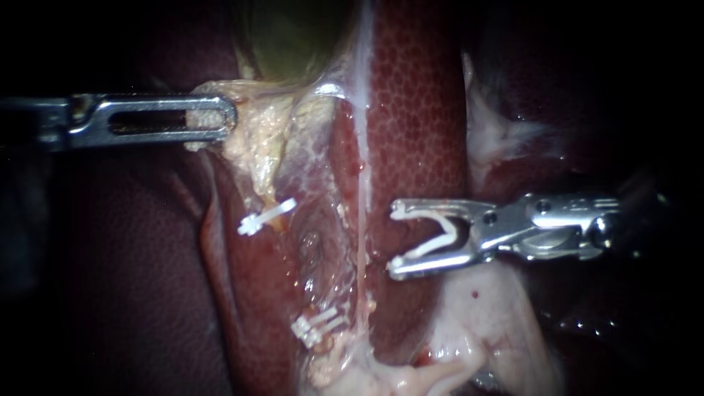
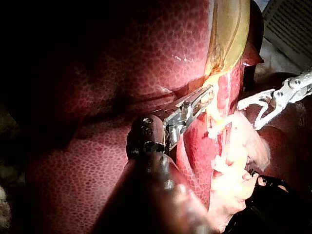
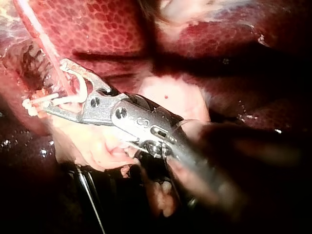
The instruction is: Clipping first clip right tube
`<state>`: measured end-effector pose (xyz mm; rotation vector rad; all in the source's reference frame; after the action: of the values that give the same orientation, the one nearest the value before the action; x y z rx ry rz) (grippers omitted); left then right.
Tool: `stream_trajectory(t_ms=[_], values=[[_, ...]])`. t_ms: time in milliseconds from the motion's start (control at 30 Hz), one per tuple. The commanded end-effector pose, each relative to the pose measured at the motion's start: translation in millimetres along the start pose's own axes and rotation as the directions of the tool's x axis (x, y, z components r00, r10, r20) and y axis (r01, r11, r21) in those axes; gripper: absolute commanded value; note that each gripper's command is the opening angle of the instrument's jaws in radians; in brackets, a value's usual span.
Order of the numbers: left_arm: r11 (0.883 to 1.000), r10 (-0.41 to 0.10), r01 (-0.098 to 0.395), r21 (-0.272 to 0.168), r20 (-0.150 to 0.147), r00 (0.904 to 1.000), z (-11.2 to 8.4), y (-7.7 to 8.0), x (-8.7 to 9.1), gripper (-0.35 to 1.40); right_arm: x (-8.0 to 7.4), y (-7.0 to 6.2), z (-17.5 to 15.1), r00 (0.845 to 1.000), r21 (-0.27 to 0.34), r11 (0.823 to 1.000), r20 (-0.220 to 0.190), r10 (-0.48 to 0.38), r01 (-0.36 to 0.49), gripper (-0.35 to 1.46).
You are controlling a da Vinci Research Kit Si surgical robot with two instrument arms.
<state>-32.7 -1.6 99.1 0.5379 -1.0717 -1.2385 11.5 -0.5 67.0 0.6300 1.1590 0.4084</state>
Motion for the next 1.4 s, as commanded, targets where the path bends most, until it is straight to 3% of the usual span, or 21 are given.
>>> stream_trajectory(t_ms=[33,200,300,500,633,900,1133,1400], values=[[1.0,0.0,0.0,0.0,0.0,1.0,0.0,0.0,0.0,-0.35,-0.7,0.1,0.6,1.0,0.006,1.0,0.004,0.009,-0.009,0.6],[1.0,0.001,-0.001,0.0,0.0,1.0,0.1,0.1,0.1,-0.35,-3.7,0.8,3.5,0.999,0.03,0.998,0.021,0.048,-0.049,0.6],[1.0,0.001,-0.001,0.0,0.0,1.0,0.1,0.1,0.2,-0.35,-4.6,0.8,5.1,0.998,0.038,0.998,0.023,0.059,-0.06,0.6],[1.0,0.002,-0.002,-0.001,0.001,1.0,0.2,0.1,0.3,-0.35,-5.3,0.3,7.6,0.995,0.054,0.993,0.027,0.099,-0.101,0.59],[1.0,0.002,-0.002,-0.001,0.001,1.0,0.2,0.1,0.3,-0.35,-5.6,0.0,8.9,0.991,0.085,0.988,0.005,0.13,-0.13,0.58],[1.0,0.002,-0.002,-0.001,0.001,1.0,0.2,0.1,0.3,-0.35,-6.1,-0.2,9.7,0.986,0.128,0.978,0.007,0.168,-0.167,0.49],[1.0,0.002,-0.002,-0.001,0.001,1.0,0.2,0.1,0.3,-0.35,-6.2,-0.1,9.3,0.979,0.133,0.97,0.0,0.203,-0.201,0.27],[1.0,0.002,-0.002,-0.001,0.001,1.0,0.2,0.1,0.3,-0.35,-6.4,0.1,8.6,0.955,0.155,0.943,0.024,0.295,-0.295,-0.27]])
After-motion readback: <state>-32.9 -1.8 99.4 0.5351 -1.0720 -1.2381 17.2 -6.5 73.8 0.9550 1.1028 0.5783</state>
